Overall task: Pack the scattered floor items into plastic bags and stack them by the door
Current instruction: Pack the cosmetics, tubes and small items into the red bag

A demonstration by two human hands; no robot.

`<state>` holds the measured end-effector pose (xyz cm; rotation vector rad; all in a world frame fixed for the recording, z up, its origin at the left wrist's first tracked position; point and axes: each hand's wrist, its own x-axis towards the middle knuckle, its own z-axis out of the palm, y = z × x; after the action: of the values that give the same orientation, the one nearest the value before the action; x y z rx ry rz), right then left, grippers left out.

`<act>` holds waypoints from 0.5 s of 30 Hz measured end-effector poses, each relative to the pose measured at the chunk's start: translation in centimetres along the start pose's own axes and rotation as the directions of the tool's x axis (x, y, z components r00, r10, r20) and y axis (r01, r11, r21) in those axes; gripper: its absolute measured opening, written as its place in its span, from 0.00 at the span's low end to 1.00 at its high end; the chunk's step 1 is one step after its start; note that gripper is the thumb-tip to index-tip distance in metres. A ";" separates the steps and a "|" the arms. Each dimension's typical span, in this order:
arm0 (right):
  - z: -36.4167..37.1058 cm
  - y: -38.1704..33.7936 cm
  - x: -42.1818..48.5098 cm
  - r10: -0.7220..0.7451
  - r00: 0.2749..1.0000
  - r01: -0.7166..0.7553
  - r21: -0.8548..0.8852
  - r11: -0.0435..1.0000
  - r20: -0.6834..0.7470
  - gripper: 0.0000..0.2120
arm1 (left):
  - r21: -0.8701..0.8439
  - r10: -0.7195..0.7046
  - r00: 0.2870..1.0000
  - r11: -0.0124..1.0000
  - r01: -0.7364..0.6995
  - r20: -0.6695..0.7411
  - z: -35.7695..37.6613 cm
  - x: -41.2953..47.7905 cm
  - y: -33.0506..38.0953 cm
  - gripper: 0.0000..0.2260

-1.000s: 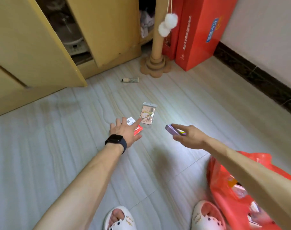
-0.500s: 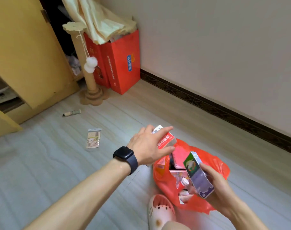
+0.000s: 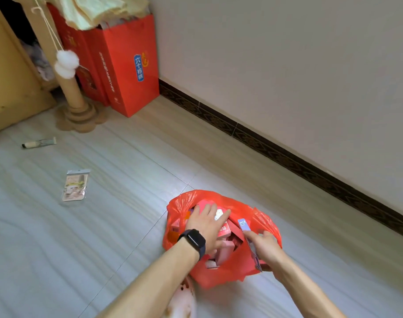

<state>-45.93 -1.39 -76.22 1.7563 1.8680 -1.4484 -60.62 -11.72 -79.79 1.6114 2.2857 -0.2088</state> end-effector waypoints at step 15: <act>-1.8 -3.6 0.5 -0.348 0.909 0.352 -0.872 0.340 0.231 0.41 | 0.514 -0.189 0.982 0.845 0.149 0.024 -4.9 -5.3 -9.0 0.36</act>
<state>-48.27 0.94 -73.85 0.7928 2.4081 -0.2298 -68.34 -18.01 -74.02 1.5817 2.4452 -0.9789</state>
